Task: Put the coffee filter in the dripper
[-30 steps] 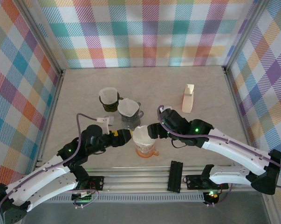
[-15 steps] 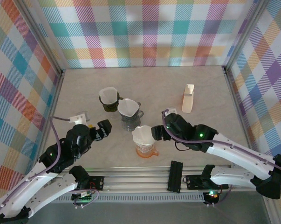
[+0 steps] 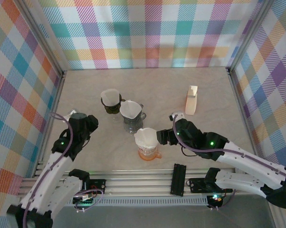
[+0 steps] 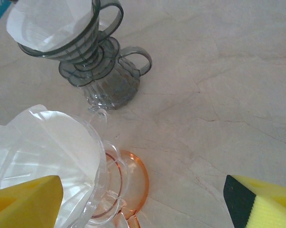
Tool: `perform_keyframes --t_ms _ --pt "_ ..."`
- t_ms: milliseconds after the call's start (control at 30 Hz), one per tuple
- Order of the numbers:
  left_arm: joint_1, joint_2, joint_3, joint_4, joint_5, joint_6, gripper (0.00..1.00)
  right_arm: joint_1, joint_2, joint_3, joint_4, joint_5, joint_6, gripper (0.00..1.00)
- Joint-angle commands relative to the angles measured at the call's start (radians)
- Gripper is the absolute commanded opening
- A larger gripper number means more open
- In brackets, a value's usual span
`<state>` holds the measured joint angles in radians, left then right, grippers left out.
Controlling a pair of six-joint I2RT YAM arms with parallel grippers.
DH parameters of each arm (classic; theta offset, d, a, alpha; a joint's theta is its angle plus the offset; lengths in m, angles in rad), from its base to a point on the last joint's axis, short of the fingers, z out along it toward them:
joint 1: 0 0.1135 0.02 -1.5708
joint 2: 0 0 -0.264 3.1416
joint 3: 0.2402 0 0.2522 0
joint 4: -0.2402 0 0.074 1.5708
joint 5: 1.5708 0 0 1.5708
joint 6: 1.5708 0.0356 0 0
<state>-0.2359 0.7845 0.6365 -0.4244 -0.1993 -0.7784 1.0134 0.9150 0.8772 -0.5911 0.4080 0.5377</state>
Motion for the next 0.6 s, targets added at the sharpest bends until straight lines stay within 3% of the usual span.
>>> perform_keyframes --t_ms 0,100,567 --pt "0.067 0.121 -0.065 0.245 0.16 -0.079 0.25 -0.005 -0.035 -0.017 0.034 -0.009 -0.016 0.89" --pt "0.112 0.238 -0.097 0.388 0.204 -0.118 0.01 -0.006 -0.058 -0.023 0.02 -0.008 -0.012 0.89" --pt "0.15 0.629 -0.138 0.789 0.292 -0.228 0.0 -0.007 -0.137 -0.031 -0.042 0.026 0.01 0.89"
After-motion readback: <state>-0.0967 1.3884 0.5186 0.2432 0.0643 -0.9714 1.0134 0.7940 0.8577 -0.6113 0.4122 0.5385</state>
